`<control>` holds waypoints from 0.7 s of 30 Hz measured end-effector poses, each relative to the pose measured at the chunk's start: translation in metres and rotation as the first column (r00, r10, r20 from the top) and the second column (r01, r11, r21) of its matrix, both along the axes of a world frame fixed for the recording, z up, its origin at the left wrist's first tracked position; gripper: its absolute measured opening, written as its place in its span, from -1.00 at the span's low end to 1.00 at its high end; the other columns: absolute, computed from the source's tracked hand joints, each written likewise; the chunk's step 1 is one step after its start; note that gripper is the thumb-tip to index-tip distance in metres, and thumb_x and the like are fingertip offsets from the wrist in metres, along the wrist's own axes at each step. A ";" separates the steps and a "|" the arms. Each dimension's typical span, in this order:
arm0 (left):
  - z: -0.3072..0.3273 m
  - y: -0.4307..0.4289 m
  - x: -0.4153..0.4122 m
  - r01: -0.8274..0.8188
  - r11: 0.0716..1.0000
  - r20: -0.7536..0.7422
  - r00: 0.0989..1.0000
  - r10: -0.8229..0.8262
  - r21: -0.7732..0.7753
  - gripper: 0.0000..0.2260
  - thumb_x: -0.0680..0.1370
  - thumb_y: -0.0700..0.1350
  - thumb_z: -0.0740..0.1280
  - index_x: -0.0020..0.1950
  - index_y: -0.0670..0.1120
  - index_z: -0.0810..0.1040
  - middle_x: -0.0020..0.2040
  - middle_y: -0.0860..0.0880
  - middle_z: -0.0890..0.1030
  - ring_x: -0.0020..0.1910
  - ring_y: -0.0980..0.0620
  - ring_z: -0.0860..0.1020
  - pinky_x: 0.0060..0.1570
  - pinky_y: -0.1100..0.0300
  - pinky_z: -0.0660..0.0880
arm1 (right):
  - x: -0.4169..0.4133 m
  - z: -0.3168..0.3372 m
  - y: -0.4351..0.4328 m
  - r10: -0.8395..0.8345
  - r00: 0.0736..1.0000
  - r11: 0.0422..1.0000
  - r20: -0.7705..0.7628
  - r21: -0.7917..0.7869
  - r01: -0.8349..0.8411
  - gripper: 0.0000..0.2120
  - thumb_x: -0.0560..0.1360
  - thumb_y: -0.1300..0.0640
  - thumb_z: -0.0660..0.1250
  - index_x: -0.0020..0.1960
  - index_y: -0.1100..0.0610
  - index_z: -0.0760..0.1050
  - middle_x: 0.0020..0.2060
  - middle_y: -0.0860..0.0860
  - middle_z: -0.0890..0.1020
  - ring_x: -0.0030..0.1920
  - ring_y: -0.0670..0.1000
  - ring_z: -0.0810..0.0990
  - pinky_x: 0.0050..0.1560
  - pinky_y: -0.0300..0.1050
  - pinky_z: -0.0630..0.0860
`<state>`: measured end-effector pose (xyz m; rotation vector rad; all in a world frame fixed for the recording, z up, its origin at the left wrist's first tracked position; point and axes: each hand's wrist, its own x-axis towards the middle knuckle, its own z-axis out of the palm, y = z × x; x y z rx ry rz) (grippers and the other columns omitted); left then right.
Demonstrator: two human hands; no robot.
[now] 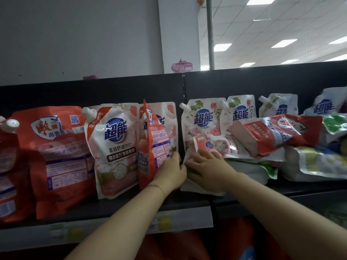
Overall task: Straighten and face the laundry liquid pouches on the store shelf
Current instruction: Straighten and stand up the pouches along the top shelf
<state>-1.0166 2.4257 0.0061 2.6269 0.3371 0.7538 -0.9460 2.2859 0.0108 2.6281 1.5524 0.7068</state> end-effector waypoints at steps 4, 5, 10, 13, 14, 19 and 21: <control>-0.006 0.010 0.040 -0.150 0.858 -0.125 0.987 0.101 -0.491 -0.62 0.57 -0.07 0.20 0.34 -0.22 0.40 0.29 -0.18 0.45 0.29 -0.16 0.41 0.31 0.08 0.34 | -0.002 -0.009 -0.004 0.003 1.000 0.999 0.030 -0.046 -0.001 -0.30 0.52 -0.29 -0.33 0.56 -0.01 0.00 0.55 -0.02 0.02 0.53 0.06 -0.26 0.44 0.14 -0.30; -0.008 0.016 0.052 -0.166 0.811 -0.149 0.984 0.099 -0.561 -0.58 0.56 -0.06 0.21 0.38 -0.22 0.39 0.34 -0.18 0.44 0.32 -0.17 0.39 0.36 0.05 0.31 | -0.002 -0.011 -0.004 0.012 1.000 0.999 0.028 -0.039 -0.011 -0.29 0.51 -0.29 -0.34 0.56 0.02 -0.01 0.55 -0.01 0.03 0.53 0.06 -0.25 0.45 0.13 -0.28; 0.007 0.009 0.046 -0.118 0.585 -0.139 0.990 0.010 -0.802 -0.75 0.60 -0.14 0.22 0.22 -0.22 0.50 0.05 -0.19 0.59 0.06 -0.14 0.56 0.14 0.03 0.51 | -0.004 -0.024 -0.009 0.064 0.998 0.997 0.028 -0.040 -0.063 -0.29 0.50 -0.25 -0.36 0.57 0.04 -0.10 0.56 0.00 -0.01 0.53 0.05 -0.21 0.46 0.08 -0.25; 0.010 0.010 0.048 -0.102 0.510 -0.134 0.991 -0.027 -0.854 -0.70 0.60 -0.02 0.25 0.20 -0.21 0.51 0.04 -0.22 0.62 0.00 -0.16 0.60 0.10 -0.01 0.54 | -0.006 -0.030 -0.014 0.068 0.998 0.996 0.014 -0.051 -0.068 -0.42 0.62 -0.17 -0.18 0.57 0.03 -0.14 0.56 -0.02 -0.07 0.54 0.01 -0.20 0.46 0.11 -0.27; 0.011 0.010 0.049 -0.114 0.496 -0.146 0.989 -0.026 -0.861 -0.64 0.59 0.05 0.27 0.21 -0.20 0.51 0.06 -0.23 0.62 0.02 -0.16 0.60 0.13 -0.01 0.53 | -0.004 -0.032 -0.015 0.072 0.997 0.996 0.032 -0.045 -0.071 -0.40 0.60 -0.19 -0.22 0.57 0.03 -0.15 0.56 -0.02 -0.08 0.54 0.01 -0.19 0.46 0.10 -0.27; 0.012 0.008 0.060 -0.140 0.434 -0.138 0.990 0.038 -0.890 -0.51 0.52 0.17 0.33 0.24 -0.20 0.50 0.04 -0.22 0.61 0.02 -0.18 0.60 0.14 -0.02 0.53 | -0.005 -0.031 -0.024 0.096 0.995 0.995 0.029 -0.019 -0.095 -0.39 0.59 -0.22 -0.25 0.56 0.00 -0.23 0.54 -0.06 -0.17 0.52 -0.05 -0.26 0.45 0.04 -0.32; 0.016 -0.001 0.054 -0.064 0.401 -0.059 0.998 0.025 -0.914 -0.65 0.55 0.04 0.34 0.14 -0.22 0.54 -0.11 -0.19 0.60 -0.13 -0.13 0.59 -0.01 0.05 0.55 | -0.006 -0.029 -0.029 0.122 0.993 0.993 0.002 -0.010 -0.122 -0.39 0.57 -0.25 -0.27 0.53 -0.04 -0.31 0.50 -0.10 -0.25 0.50 -0.09 -0.33 0.47 0.03 -0.34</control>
